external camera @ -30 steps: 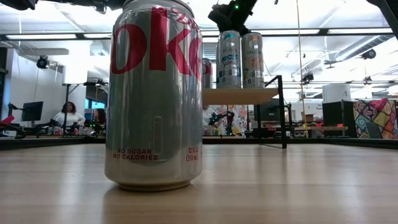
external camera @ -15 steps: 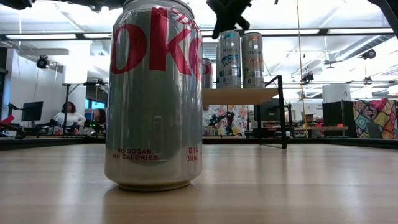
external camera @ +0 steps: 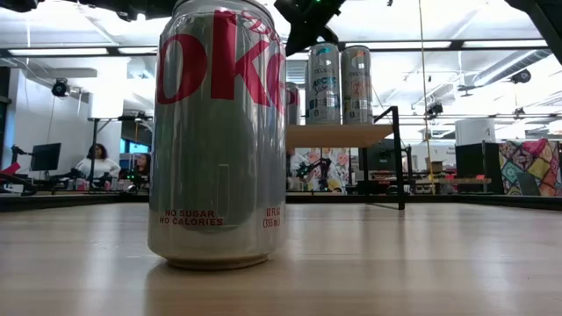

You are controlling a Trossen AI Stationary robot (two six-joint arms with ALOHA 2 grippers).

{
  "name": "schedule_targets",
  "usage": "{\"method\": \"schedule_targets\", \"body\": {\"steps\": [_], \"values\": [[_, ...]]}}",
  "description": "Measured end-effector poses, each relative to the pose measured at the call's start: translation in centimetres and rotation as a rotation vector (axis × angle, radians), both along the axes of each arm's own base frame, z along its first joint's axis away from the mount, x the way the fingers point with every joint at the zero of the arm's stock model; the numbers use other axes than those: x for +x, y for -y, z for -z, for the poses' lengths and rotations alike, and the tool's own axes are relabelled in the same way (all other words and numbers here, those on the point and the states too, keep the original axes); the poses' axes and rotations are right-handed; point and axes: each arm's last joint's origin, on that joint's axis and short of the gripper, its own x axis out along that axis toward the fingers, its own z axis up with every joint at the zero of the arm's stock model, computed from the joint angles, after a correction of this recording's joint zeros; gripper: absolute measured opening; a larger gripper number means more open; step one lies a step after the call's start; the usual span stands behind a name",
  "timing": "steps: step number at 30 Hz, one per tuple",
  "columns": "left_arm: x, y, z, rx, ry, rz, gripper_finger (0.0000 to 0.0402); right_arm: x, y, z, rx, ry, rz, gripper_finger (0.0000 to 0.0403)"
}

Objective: Place canned beverage on shelf
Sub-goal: Adjust the soda cans on the shelf

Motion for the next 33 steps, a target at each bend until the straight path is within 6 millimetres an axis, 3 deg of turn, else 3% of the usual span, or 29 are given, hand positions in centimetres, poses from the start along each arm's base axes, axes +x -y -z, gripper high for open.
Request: {"method": "schedule_targets", "body": {"steps": [8,12,18,22,25,29,33], "values": [[0.2,0.1,-0.8,-0.064,0.061,0.029,0.0,-1.2,-0.6,-0.8,-0.107,-0.109,-0.09,0.0009],[1.7,0.3,-1.6,-0.075,0.089,0.101,0.0,-2.9,-0.6,-1.7,-0.158,-0.184,-0.125,0.0009],[4.8,-0.3,-6.3,0.058,0.106,0.057,0.0,-5.0,0.6,-2.9,-0.257,-0.232,-0.133,0.0009],[6.7,-2.1,-10.3,0.083,-0.022,-0.008,0.0,-6.1,1.6,-3.3,-0.269,-0.239,-0.102,0.0009],[8.5,-4.0,-12.0,0.074,-0.142,0.005,0.0,-7.0,2.0,-3.6,-0.258,-0.242,-0.082,0.0009],[10.4,-7.1,-13.5,0.036,-0.236,-0.038,0.0,-8.2,2.1,-3.8,-0.187,-0.21,-0.164,0.0009],[12.0,-9.8,-13.3,0.0,-0.322,-0.057,0.0,-9.1,1.9,-4.2,-0.11,-0.126,-0.262,0.0009]]}}
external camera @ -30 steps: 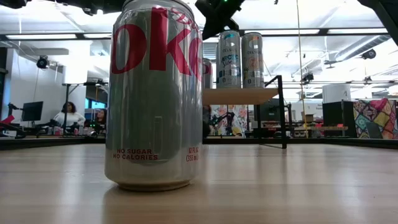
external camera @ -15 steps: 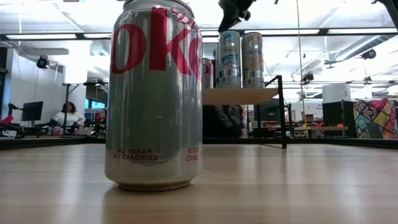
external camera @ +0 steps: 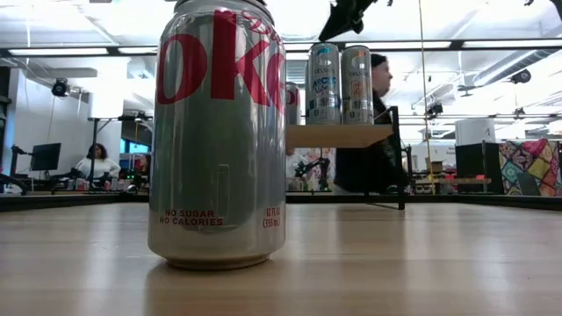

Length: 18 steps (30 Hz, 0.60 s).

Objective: Place canned beverage on shelf
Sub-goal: Adjust the soda cans on the shelf

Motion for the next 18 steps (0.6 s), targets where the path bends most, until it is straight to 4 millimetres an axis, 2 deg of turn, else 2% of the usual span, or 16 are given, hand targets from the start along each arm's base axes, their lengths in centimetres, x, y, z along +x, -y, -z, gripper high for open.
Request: {"method": "schedule_targets", "body": {"steps": [6,13,18], "values": [[1.9,-2.5,1.2,-0.077,-0.031,0.029,0.0,-1.2,-0.6,-0.4,0.015,0.004,-0.006,0.0009],[5.3,-3.9,5.0,-0.201,-0.086,0.001,0.0,-1.9,-1.2,-0.9,0.022,0.005,-0.016,0.0009],[6.3,-4.9,6.7,-0.188,-0.144,-0.039,0.0,-1.9,-1.3,-0.8,0.027,0.005,-0.014,0.0009]]}}
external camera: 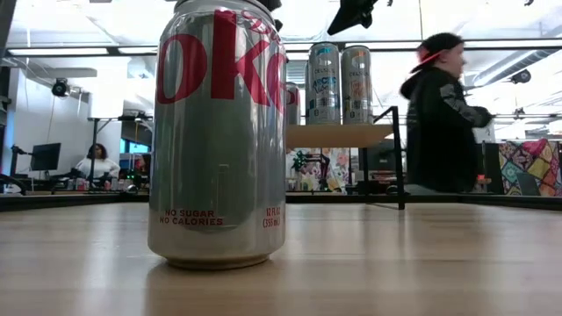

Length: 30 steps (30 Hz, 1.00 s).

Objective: Place canned beverage on shelf
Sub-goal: Adjust the soda cans on the shelf

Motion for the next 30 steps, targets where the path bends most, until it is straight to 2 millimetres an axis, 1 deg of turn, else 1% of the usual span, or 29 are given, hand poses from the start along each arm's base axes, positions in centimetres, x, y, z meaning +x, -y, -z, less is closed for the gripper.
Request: {"method": "schedule_targets", "body": {"steps": [3,10,16,22,30], "values": [[0.2,0.0,0.2,-0.012,0.009,-0.004,0.0,0.0,0.0,0.2,0.007,-0.003,0.002,0.0009],[0.2,0.2,0.4,-0.103,0.05,-0.042,0.0,0.1,0.1,0.3,0.011,-0.005,0.004,0.0009],[1.1,-0.2,1.6,-0.155,0.049,-0.066,0.0,0.1,0.1,0.3,0.019,-0.001,0.01,0.0009],[1.2,-0.5,2.0,-0.131,0.031,-0.141,0.0,0.1,0.1,0.3,0.019,-0.002,0.01,0.0009],[1.2,-0.4,2.2,-0.137,0.02,-0.149,0.0,0.1,0.1,0.3,0.023,0.001,0.013,0.0009]]}}
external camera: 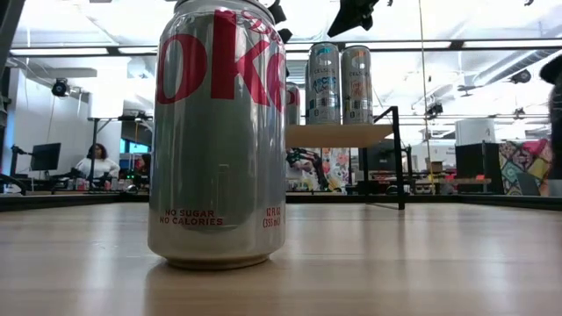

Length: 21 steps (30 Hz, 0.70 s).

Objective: Place canned beverage on shelf
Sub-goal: Adjust the soda cans on the shelf

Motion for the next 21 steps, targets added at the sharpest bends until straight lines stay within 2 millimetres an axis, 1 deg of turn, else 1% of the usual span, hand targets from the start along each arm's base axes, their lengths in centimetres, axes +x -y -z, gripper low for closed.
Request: {"method": "schedule_targets", "body": {"steps": [8,13,21], "values": [[0.1,0.09,0.12,-0.017,0.01,-0.007,0.0,-0.01,-0.01,0.01,0.008,0.002,0.006,0.0009],[0.5,-0.09,0.82,-0.031,-0.005,-0.011,0.0,-0.04,-0.03,0.07,0.013,-0.003,0.006,0.0009],[0.53,0.18,0.96,-0.049,-0.01,-0.013,0.0,-0.05,-0.04,0.12,0.022,-0.005,0.011,0.0009]]}}
